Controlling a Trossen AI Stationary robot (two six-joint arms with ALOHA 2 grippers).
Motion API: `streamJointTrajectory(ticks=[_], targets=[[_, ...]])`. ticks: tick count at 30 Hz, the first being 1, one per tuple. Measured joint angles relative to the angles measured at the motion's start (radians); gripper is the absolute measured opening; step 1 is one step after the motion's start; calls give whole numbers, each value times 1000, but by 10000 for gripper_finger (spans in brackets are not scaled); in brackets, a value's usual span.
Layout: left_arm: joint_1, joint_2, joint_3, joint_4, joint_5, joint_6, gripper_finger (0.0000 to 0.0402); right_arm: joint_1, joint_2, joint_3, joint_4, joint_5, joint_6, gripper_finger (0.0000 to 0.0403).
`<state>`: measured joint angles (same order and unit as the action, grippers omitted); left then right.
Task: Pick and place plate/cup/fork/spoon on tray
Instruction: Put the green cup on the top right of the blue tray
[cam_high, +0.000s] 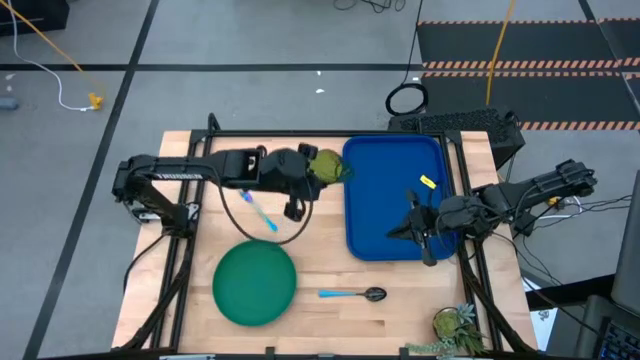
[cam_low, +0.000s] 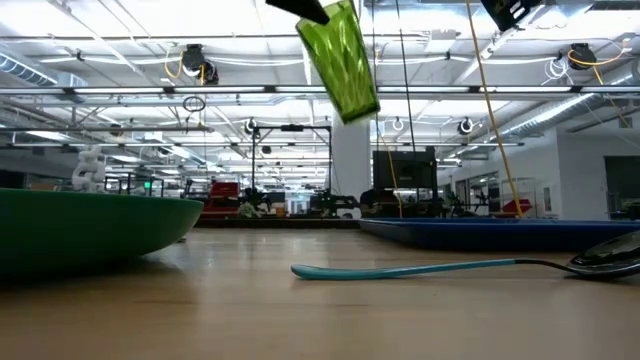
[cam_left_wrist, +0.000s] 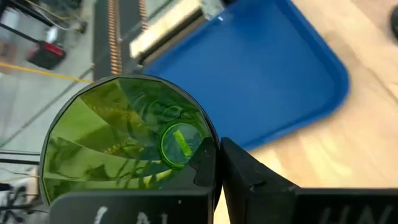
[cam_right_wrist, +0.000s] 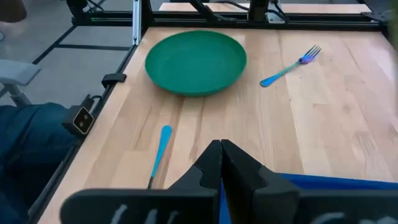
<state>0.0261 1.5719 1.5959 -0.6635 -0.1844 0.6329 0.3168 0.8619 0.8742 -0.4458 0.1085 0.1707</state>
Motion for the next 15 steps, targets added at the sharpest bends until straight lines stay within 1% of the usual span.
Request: streamJointTrajectory(ticks=[5, 8, 11, 15], targets=[[49, 0, 80, 20, 8, 66, 8, 0, 0, -23, 8, 0, 0, 0], [101, 0, 110, 50, 74, 80, 8, -1, 0, -37, 8, 2, 0, 0], [156, 20, 118, 91, 143, 76, 9, -1, 0, -43, 10, 28, -1, 0], [213, 80, 118, 170, 181, 81, 8, -1, 0, -44, 11, 30, -23, 0]])
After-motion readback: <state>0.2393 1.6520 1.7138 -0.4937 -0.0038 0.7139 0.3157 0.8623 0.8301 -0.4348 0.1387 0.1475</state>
